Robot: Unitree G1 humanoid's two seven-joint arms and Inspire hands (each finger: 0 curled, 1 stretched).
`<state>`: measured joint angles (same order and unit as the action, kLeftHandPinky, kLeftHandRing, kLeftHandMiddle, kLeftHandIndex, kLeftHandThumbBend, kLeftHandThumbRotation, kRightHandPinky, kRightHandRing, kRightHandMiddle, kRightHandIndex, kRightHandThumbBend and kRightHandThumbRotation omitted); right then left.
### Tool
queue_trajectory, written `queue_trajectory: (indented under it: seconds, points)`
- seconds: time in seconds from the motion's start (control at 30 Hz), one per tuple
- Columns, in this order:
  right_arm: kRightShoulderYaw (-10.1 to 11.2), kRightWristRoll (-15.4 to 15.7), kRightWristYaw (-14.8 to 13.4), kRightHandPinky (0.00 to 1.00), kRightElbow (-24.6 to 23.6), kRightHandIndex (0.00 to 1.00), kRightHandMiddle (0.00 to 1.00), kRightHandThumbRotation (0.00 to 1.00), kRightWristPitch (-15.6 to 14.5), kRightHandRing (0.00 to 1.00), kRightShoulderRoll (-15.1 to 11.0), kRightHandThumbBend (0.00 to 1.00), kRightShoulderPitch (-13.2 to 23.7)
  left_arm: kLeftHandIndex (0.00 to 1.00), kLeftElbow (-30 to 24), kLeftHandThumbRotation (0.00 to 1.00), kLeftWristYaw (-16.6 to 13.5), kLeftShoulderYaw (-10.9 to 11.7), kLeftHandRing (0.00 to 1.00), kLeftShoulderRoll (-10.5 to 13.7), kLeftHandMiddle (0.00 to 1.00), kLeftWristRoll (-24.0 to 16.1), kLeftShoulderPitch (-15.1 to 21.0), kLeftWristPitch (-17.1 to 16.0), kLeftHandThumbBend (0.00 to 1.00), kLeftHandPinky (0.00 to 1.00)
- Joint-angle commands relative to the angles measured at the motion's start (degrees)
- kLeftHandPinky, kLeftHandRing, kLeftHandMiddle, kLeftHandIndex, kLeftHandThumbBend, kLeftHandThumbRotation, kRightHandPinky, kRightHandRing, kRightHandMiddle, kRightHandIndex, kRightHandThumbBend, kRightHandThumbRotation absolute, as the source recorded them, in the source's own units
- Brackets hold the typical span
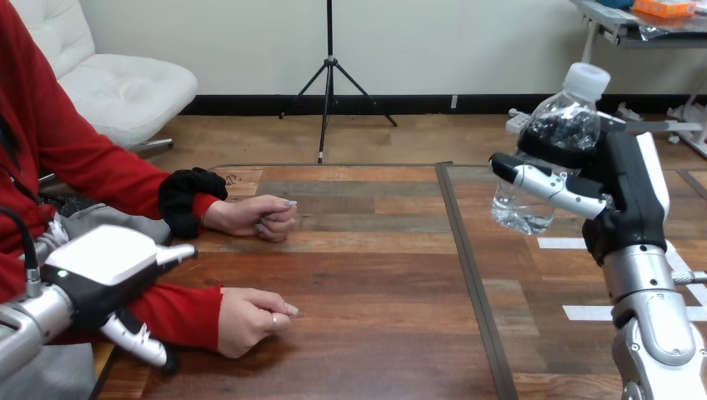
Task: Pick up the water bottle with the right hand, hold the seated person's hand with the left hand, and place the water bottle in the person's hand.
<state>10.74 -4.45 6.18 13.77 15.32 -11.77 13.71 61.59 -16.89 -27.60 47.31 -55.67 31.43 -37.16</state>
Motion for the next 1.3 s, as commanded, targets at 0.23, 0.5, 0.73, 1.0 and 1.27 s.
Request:
queue_trajectory:
  seconds: [0.23, 0.5, 0.73, 1.0, 1.27]
  points:
    - [1.6, -1.8, 1.1, 0.25, -5.0, 0.39, 0.37, 0.00, 0.3, 0.29, -1.6, 0.76, 2.2, 0.90, 5.4, 0.42, -9.9, -4.6, 0.80, -5.3, 0.83, -2.8, 3.5, 8.6, 1.00, 0.76]
    - [2.1, -2.6, 2.2, 0.24, -5.8, 0.39, 0.36, 0.00, -0.1, 0.28, -2.0, 0.77, 2.0, 0.87, 7.7, 0.35, -13.3, -5.4, 0.74, -7.0, 0.79, -1.7, 3.9, 9.9, 0.97, 0.70]
    - [2.5, -3.1, 2.7, 0.24, -6.6, 0.39, 0.36, 0.00, -0.2, 0.28, -2.1, 0.77, 1.8, 0.79, 9.4, 0.27, -14.6, -5.4, 0.66, -8.5, 0.72, 0.0, 4.2, 10.2, 0.93, 0.62]
    - [2.5, -3.7, 3.0, 0.24, -8.1, 0.39, 0.36, 0.00, -1.1, 0.28, -2.3, 0.77, 1.3, 0.70, 10.8, 0.19, -15.7, -5.3, 0.56, -9.7, 0.62, 1.7, 4.5, 9.5, 0.87, 0.52]
    - [2.5, -3.8, 3.2, 0.24, -8.6, 0.38, 0.36, 0.00, -1.3, 0.27, -2.7, 0.77, 1.0, 0.65, 11.3, 0.18, -14.4, -4.9, 0.54, -10.0, 0.58, 3.6, 4.7, 8.0, 0.83, 0.50]
